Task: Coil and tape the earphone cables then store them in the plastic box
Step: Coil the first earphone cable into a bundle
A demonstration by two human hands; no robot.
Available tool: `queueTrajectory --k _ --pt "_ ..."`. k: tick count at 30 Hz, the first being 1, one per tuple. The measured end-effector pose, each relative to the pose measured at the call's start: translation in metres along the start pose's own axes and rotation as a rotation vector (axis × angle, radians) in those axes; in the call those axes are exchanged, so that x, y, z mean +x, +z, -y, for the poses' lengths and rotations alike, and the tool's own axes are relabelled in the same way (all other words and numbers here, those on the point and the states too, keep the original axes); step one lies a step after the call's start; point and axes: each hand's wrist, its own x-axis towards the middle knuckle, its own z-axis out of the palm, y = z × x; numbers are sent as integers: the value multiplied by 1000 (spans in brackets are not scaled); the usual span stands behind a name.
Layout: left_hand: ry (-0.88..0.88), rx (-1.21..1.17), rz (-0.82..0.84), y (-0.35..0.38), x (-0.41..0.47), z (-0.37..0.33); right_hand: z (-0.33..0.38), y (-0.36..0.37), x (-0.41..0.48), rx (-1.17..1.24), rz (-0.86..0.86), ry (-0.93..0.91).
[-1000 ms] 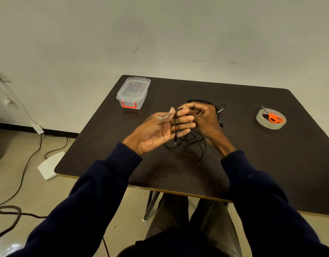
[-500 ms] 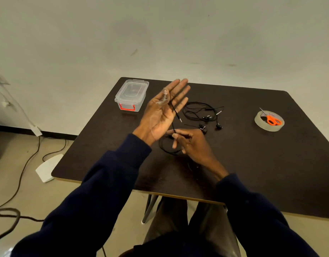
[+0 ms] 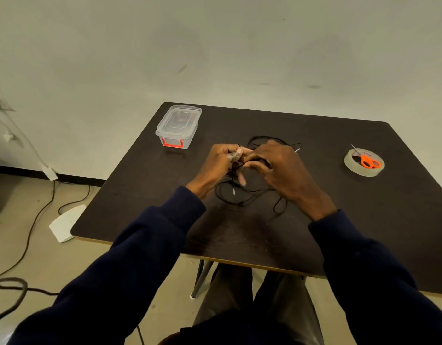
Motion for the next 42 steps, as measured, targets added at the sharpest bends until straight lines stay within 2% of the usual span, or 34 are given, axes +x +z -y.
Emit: queueTrajectory --k 4,9,14,18,21,25,27,29,33,35,38,40,42 --pt "-80 -31 64 -1 0 0 -8 -5 10 -83 -56 -89" --pt "-181 -369 203 -7 -2 4 -27 1 25 -60 -123 -85" --pt "-139 -680 354 -5 -5 -10 -31 26 23 326 -226 76" --pt "25 -978 450 -6 3 -16 -16 55 0 612 -84 339" --pt "69 -902 260 -7 17 -15 0 65 -14 714 56 350" --pt "85 -568 -13 -14 29 -10 3 50 -16 681 202 358" --pt "103 -308 -55 -17 25 -4 3 38 -16 597 270 311" --pt "89 -87 -55 -17 19 2 -1 24 -13 477 262 264" --pt "16 72 9 -6 5 4 -11 -2 4 252 121 167" --pt "-25 66 67 0 2 1 -17 -9 12 130 56 127" --pt "-174 -158 173 5 -2 -3 -28 -13 20 -12 -23 79" --pt "-234 -382 228 4 -5 -7 -35 -9 23 50 -48 73" --pt "-226 -603 276 3 -5 -12 -39 -1 22 254 -37 110"
